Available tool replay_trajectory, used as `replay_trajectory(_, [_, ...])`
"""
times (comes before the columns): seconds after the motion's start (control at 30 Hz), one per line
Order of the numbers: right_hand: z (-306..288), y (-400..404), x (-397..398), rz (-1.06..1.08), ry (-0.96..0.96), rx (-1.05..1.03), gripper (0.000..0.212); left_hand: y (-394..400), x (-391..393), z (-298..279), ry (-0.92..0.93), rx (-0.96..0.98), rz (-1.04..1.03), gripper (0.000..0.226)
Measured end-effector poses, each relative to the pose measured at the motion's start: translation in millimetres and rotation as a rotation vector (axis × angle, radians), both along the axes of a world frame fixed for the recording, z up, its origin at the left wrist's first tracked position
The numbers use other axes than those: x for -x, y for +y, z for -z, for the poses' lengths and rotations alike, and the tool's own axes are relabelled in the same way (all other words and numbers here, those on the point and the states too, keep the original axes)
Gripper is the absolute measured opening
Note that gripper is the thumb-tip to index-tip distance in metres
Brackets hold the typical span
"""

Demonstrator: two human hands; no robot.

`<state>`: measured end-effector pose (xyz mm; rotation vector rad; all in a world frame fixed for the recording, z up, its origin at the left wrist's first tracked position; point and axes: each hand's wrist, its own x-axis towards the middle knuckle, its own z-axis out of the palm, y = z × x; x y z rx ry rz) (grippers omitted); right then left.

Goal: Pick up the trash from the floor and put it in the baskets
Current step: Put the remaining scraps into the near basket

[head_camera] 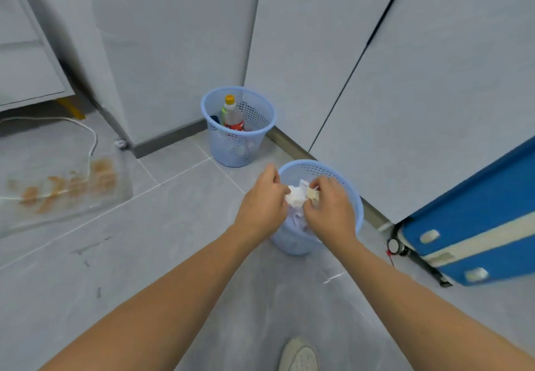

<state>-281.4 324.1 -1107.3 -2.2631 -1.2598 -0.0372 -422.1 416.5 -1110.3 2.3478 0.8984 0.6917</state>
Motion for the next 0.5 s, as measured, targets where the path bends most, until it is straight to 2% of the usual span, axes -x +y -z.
replay_trajectory(0.13, [19, -16, -44, 0.038, -0.036, 0.091, 0.028, 6, -58, 14, 0.085, -0.055, 0.106, 0.013])
replay_trajectory(0.27, [37, -18, -65, -0.014, -0.046, 0.295, 0.031, 7, -89, 32, 0.379, -0.159, 0.168, 0.014])
replay_trajectory(0.37, [35, -22, -66, -0.004, -0.031, 0.297, 0.036, 1, -90, 40, 0.630, -0.274, 0.224, 0.017])
replay_trajectory(0.43, [31, -26, -63, 0.002, -0.020, 0.306, 0.035, -2, -84, 43, 0.693, -0.297, 0.245, 0.022])
replay_trajectory(0.5, [22, -27, -57, 0.002, -0.006, 0.296, 0.038, -4, -72, 38, 0.675, -0.287, 0.235, 0.026])
